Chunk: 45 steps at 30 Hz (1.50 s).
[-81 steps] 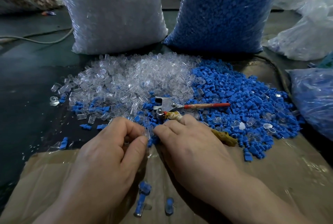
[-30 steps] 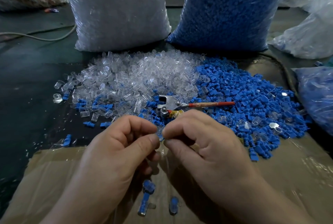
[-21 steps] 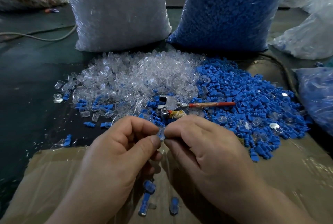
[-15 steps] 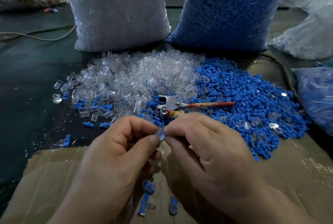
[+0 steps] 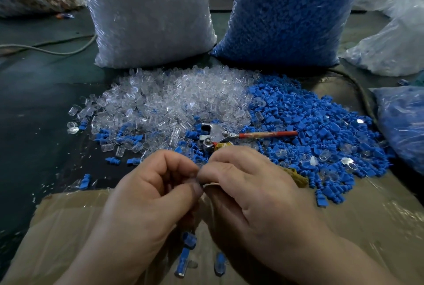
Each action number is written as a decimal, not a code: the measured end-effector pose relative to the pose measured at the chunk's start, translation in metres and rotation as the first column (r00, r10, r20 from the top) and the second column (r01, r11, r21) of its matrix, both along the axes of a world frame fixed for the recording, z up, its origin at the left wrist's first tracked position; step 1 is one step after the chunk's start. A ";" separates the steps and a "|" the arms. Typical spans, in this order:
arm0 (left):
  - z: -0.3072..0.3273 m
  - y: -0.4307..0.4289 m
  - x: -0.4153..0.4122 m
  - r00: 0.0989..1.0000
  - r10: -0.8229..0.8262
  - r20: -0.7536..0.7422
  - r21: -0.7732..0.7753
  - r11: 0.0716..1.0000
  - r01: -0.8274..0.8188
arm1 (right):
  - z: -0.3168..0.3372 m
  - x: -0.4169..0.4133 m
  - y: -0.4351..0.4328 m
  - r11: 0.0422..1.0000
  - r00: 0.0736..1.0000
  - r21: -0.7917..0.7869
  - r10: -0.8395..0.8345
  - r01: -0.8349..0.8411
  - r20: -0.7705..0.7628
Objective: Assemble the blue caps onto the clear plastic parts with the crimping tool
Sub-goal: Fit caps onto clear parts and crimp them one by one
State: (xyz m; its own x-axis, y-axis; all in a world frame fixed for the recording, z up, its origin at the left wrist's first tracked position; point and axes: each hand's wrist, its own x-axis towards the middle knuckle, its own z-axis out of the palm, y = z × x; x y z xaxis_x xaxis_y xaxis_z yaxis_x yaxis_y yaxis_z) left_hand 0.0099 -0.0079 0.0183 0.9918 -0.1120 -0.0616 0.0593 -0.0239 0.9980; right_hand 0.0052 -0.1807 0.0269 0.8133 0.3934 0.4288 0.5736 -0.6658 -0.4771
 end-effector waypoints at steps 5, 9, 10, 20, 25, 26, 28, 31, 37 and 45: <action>-0.007 0.001 0.004 0.995 0.080 0.059 0.078 0.993 -0.084 | 0.001 0.006 -0.009 0.972 0.997 -0.227 -0.075 0.065 -0.036; -0.009 0.006 0.004 0.994 0.095 0.058 0.060 0.993 -0.099 | -0.004 0.024 -0.032 0.825 0.921 -0.492 -0.374 0.278 -0.108; -0.009 0.007 0.004 0.994 0.090 0.053 0.054 0.994 -0.093 | -0.007 0.028 -0.036 0.800 0.906 -0.529 -0.405 0.284 -0.126; -0.017 0.012 0.008 0.994 0.082 0.070 0.055 0.995 -0.086 | -0.008 0.042 -0.035 0.780 0.897 -0.535 -0.433 0.325 -0.086; -0.015 0.012 0.009 0.988 0.125 0.088 0.012 0.992 -0.127 | 0.003 0.036 -0.037 0.811 0.903 -0.464 -0.426 0.357 -0.048; -0.014 0.012 0.009 0.985 0.140 0.101 0.012 0.990 -0.142 | 0.006 0.034 -0.038 0.838 0.904 -0.393 -0.427 0.379 -0.037; -0.015 0.012 0.009 0.980 0.159 0.118 -0.003 0.987 -0.160 | 0.012 0.028 -0.038 0.882 0.911 -0.251 -0.413 0.398 -0.006; -0.015 0.012 0.009 0.978 0.163 0.134 -0.030 0.987 -0.160 | 0.018 0.019 -0.035 0.904 0.933 -0.257 -0.359 0.342 -0.020; -0.013 0.014 0.009 0.971 0.169 0.168 -0.034 0.986 -0.166 | 0.017 0.010 -0.036 0.905 0.969 -0.384 -0.230 0.180 -0.088; -0.012 0.015 0.009 0.957 0.167 0.238 -0.021 0.986 -0.167 | 0.014 0.008 -0.035 0.937 0.987 -0.336 -0.130 0.093 -0.090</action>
